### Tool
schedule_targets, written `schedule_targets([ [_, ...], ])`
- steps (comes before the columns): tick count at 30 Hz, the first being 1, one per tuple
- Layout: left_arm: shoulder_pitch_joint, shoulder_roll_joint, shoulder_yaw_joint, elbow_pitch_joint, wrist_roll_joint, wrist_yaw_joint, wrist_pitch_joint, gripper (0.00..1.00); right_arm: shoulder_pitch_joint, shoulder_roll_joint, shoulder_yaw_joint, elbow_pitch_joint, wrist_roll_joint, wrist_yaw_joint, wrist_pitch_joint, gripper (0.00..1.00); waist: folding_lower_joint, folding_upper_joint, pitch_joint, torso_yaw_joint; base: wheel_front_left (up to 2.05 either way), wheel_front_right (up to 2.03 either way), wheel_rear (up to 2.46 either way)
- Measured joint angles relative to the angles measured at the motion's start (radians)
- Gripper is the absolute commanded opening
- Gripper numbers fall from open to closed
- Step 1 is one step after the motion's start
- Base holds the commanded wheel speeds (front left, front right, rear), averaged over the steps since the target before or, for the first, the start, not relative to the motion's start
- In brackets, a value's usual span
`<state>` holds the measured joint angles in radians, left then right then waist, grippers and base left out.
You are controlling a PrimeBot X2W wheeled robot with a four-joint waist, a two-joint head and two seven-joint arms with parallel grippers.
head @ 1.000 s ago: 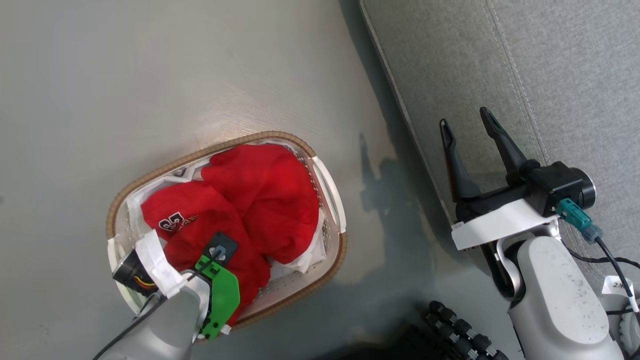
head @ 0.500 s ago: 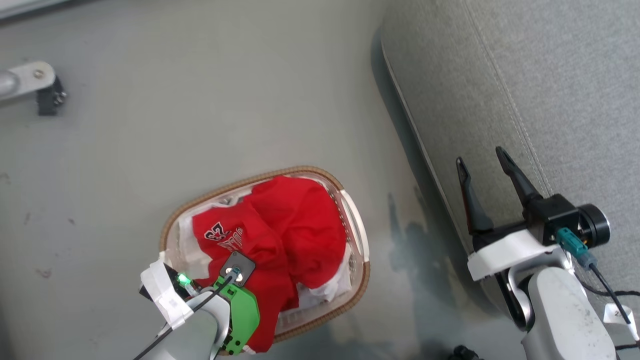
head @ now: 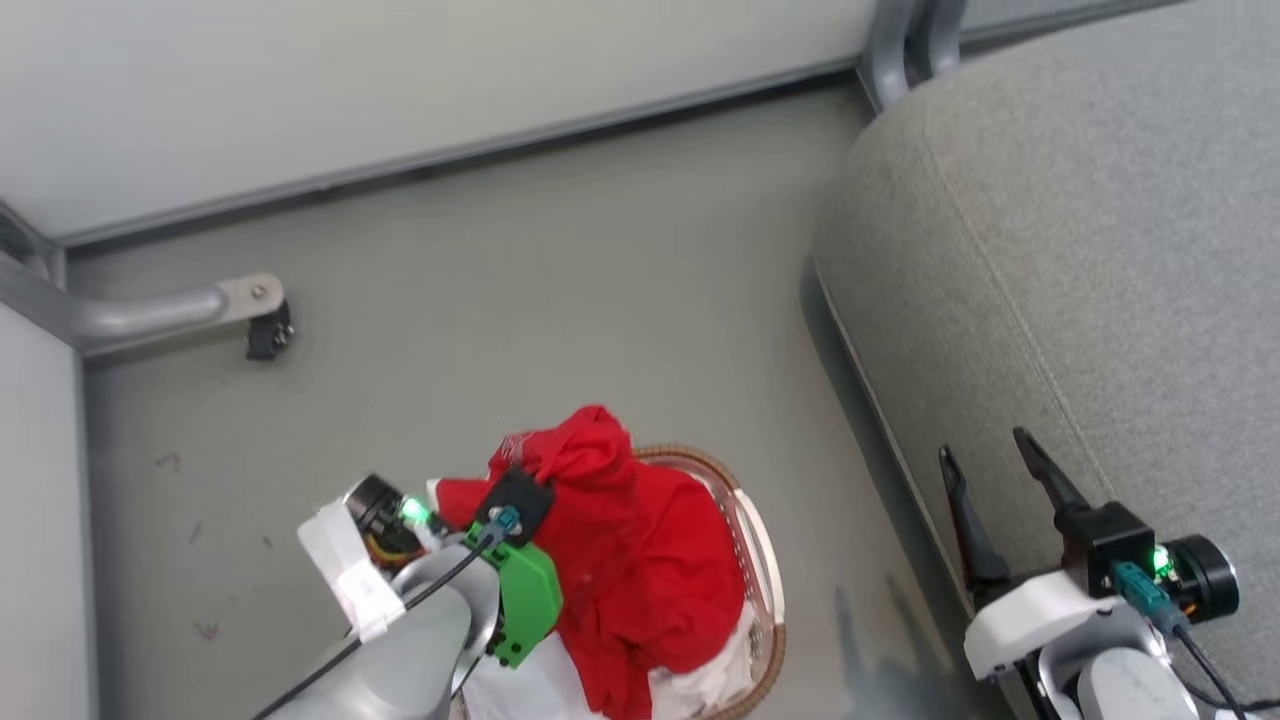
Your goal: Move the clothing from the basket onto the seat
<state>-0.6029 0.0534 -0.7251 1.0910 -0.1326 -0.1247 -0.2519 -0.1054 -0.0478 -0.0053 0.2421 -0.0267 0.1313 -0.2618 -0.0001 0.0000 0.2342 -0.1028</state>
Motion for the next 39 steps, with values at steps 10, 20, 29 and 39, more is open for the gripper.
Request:
schedule_targets([
  [10,-0.151,0.056,-0.137,-0.148,0.01,-0.005,0.006,0.0,0.082,0.0,-0.017,0.007,-0.03,0.0,0.0,1.0,0.0,0.0,-0.176,0.036,0.0,0.0,0.0],
  [20,-0.338,0.138,-0.249,-0.344,-0.068,-0.007,0.049,0.0,0.063,0.0,0.022,0.003,-0.045,0.0,0.0,1.0,0.0,0.0,-0.266,0.059,0.0,0.0,0.0],
  [29,-0.457,0.174,-0.283,-0.481,-0.104,-0.007,0.071,0.0,-0.02,-0.001,0.088,0.01,-0.07,0.0,0.0,1.0,0.0,0.0,-0.284,0.072,0.0,0.0,0.0],
  [39,-0.492,0.179,-0.311,-0.592,-0.113,-0.007,0.101,0.0,-0.167,-0.001,0.181,0.059,-0.082,0.0,0.0,1.0,0.0,0.0,-0.288,0.093,0.0,0.0,0.0],
])
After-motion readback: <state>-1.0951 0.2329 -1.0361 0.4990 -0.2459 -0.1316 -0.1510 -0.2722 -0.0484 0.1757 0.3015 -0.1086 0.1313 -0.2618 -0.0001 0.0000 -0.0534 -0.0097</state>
